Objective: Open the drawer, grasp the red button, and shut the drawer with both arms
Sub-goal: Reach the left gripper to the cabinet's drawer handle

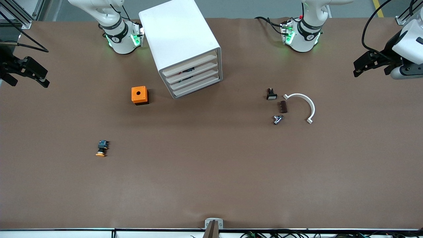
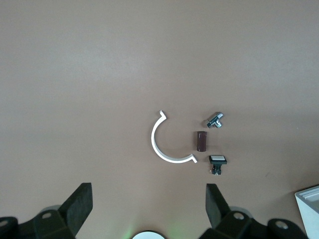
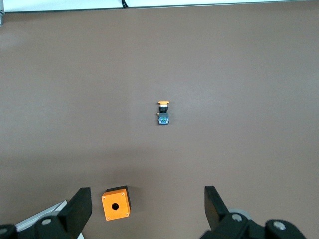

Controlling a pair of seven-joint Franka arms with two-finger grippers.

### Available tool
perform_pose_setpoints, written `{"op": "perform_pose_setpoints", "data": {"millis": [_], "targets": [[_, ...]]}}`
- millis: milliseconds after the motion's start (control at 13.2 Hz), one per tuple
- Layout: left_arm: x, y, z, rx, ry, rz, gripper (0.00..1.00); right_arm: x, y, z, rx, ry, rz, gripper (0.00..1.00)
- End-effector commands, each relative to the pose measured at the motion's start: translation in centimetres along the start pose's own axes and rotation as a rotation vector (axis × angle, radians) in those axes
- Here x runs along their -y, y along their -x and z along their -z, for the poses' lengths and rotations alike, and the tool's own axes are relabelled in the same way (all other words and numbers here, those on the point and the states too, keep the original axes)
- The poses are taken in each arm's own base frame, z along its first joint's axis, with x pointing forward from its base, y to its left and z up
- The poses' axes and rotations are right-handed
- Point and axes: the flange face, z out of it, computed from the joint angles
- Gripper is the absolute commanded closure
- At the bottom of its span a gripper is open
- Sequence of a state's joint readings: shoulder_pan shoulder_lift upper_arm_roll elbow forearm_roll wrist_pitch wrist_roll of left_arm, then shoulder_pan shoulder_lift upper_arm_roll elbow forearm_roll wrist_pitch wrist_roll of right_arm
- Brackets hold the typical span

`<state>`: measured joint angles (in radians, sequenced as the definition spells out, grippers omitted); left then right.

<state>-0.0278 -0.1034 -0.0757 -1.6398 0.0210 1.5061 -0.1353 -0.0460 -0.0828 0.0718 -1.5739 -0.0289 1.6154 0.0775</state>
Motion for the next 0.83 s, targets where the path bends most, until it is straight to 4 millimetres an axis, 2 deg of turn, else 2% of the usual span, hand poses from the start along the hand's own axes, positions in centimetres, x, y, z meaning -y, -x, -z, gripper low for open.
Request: {"op": "perform_pose_setpoints", "data": {"millis": [0,151,303,681,757], "targets": [[0.3,-0.2,0.4,0.007,-0.017,-0.006,0.0,0.0,-0.3,0.5,0.003,0.003,-0.013,0.0],[0.3,-1.2,0.1,0.011,-0.015,-0.004,0.0,0.2,-0.3,0.5,0.001,0.001,-0.01,0.0],[-0.1,-2.2,-1.1,0.033,-0.018,-0.013,0.0,0.2,-0.3,0.5,0.003,0.001,-0.01,0.0],[-1.5,-5.2,-7.1,0.141,-0.027,-0.034,0.0,0.0,-0.3,0.4,0.003,0.001,-0.015,0.0],[-1.9,-5.9,-8.8,0.168,-0.028,-0.034,0.0,0.0,-0.3,0.4,0.001,0.001,-0.015,0.0]]}}
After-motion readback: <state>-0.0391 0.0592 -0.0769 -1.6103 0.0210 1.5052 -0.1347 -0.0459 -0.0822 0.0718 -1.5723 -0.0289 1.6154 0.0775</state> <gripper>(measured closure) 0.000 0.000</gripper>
